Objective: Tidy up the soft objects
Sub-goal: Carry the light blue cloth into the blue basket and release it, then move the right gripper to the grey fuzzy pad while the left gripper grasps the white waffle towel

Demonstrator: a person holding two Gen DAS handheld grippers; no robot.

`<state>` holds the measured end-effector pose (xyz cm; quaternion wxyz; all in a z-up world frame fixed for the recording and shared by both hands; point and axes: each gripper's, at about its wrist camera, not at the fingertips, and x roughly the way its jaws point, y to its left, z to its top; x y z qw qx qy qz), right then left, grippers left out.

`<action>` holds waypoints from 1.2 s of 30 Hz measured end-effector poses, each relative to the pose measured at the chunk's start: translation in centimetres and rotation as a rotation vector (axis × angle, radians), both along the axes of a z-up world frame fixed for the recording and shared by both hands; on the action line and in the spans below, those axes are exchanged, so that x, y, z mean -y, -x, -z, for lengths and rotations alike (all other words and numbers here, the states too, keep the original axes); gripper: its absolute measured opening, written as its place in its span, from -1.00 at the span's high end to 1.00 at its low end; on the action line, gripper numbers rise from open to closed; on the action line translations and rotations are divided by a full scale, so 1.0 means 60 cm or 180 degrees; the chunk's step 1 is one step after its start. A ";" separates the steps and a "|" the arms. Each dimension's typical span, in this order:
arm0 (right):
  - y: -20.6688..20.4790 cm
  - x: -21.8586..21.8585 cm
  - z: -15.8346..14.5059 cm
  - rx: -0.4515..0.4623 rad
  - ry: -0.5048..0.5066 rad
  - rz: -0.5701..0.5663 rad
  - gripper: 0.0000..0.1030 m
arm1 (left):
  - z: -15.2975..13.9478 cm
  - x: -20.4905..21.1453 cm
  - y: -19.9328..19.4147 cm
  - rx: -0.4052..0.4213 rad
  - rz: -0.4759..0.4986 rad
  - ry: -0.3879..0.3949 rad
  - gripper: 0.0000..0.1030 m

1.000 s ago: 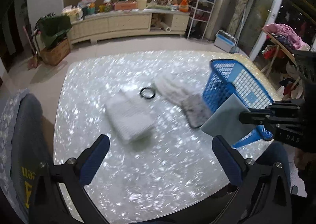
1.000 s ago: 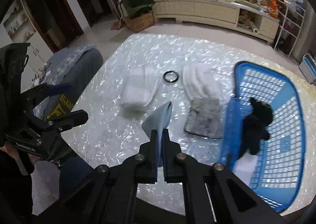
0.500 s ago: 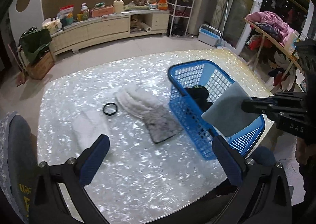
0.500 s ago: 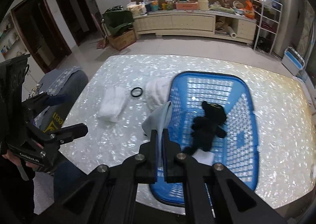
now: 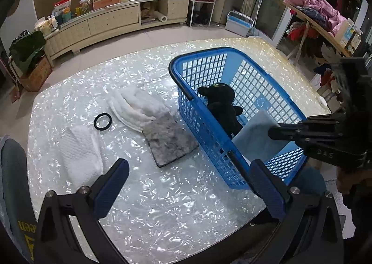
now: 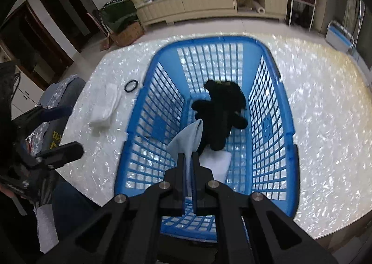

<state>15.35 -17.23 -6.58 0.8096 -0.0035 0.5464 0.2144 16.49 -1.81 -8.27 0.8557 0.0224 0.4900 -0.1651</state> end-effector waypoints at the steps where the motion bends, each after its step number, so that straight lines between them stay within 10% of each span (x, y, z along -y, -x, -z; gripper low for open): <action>1: -0.004 0.002 0.007 -0.0030 0.0008 0.0018 0.93 | 0.003 0.003 -0.002 -0.0011 0.0005 -0.0013 -1.00; 15: -0.012 0.000 0.052 -0.0181 0.0505 0.0064 0.86 | 0.025 0.012 -0.006 -0.0077 0.0029 -0.0047 -1.00; 22: 0.013 -0.022 0.009 0.0188 0.0692 0.0125 -0.70 | 0.019 -0.029 0.004 -0.0082 -0.0085 0.0057 -1.00; 36: 0.013 -0.087 -0.018 0.0370 0.0589 0.0041 -0.99 | 0.035 -0.181 -0.003 -0.0165 -0.0381 0.0082 -1.00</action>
